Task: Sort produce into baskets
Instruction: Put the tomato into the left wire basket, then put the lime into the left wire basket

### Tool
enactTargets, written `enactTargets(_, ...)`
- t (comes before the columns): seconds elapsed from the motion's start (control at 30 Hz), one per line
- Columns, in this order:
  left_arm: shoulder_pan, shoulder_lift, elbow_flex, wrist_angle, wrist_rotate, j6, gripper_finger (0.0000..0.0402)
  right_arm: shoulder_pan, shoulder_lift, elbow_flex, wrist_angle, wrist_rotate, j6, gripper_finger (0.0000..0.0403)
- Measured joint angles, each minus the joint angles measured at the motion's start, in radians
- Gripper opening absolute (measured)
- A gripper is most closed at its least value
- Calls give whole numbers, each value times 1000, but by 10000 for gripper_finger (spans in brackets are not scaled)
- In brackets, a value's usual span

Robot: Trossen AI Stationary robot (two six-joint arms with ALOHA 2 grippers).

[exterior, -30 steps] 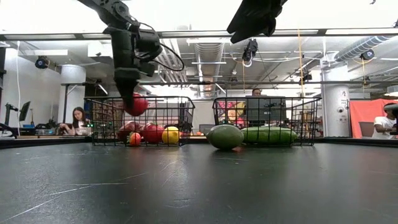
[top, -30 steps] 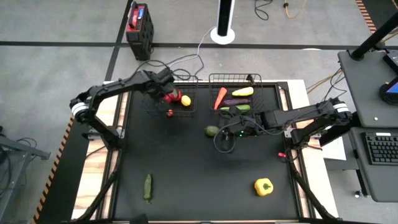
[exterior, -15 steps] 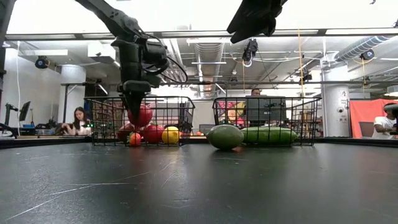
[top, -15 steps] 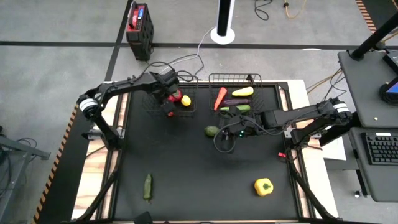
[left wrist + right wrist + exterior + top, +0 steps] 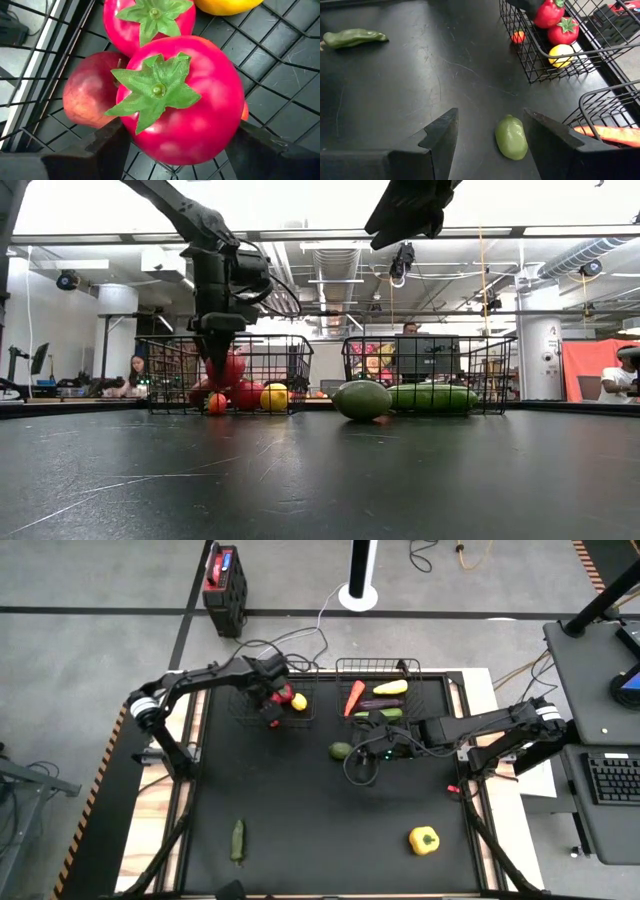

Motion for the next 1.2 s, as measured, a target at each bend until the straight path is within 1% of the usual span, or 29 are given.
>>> enactTargets(0.13,-1,6,0,11,0,-7,270,0,0,0,0,0,0,212)
enactTargets(0.37,-1,6,0,20,0,-8,303,0,0,0,0,1,0,212)
enactTargets(0.5,-1,6,0,21,0,-7,315,0,0,0,0,1,0,212)
enactTargets(0.83,-16,4,0,1,-1,-3,318,0,0,0,0,2,3,212)
enactTargets(1.2,-29,-38,0,-19,-1,-6,318,0,0,0,0,19,3,212)
